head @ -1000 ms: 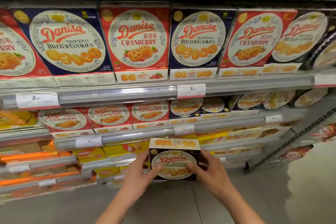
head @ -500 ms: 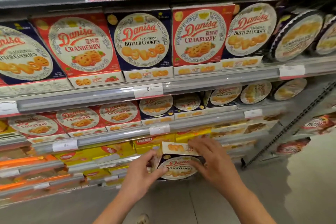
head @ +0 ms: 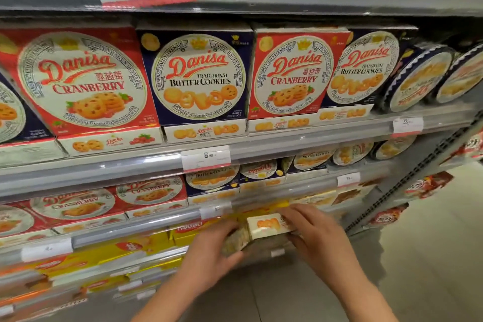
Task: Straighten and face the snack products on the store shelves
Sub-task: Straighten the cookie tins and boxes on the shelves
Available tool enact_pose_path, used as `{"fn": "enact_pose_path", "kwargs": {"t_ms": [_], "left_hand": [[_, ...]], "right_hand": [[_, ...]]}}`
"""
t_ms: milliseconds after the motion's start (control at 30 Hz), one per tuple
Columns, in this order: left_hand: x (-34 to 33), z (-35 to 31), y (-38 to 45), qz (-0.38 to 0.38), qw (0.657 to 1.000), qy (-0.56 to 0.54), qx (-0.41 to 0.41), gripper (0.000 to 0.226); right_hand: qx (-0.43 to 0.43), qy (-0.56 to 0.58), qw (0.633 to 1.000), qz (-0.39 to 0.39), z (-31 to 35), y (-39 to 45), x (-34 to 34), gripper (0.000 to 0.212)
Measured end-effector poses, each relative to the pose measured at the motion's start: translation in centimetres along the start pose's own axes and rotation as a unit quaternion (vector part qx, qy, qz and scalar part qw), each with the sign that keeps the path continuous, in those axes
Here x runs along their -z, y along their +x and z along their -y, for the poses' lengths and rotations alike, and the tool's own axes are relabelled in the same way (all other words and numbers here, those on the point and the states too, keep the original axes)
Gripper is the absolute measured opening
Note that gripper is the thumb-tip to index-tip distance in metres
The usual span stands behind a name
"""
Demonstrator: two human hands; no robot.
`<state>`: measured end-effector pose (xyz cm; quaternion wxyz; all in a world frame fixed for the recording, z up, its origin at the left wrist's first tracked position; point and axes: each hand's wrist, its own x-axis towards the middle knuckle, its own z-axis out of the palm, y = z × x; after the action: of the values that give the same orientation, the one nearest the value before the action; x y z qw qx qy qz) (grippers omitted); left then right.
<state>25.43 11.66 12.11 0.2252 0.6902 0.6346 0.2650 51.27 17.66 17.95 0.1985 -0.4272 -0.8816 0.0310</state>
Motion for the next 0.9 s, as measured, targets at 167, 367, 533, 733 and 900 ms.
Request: {"fn": "enact_pose_path", "kwargs": {"t_ms": [167,367,533,733,900], "left_hand": [[0.8,3.0,1.5,0.044,0.998,0.013,-0.041,0.08],[-1.2,7.5,1.0,0.085,0.979,0.179,-0.04,0.088],[-0.7,7.8,1.4,0.089,0.979,0.179,-0.049,0.094],[-0.4,7.4,1.7,0.113,0.965,0.231,-0.05,0.086],[-1.0,7.0,1.6,0.131,0.962,0.238,-0.029,0.086]], "right_hand": [[-0.033,-0.054,0.998,-0.02,0.1,0.6,0.8,0.058],[-0.095,-0.128,0.983,-0.093,-0.1,2.4,1.5,0.047],[-0.099,-0.151,0.973,-0.142,0.6,4.6,1.3,0.042],[-0.094,-0.165,0.971,-0.143,0.6,6.6,-0.1,0.046],[-0.074,-0.142,0.98,-0.121,-0.9,7.4,-0.8,0.053]]}}
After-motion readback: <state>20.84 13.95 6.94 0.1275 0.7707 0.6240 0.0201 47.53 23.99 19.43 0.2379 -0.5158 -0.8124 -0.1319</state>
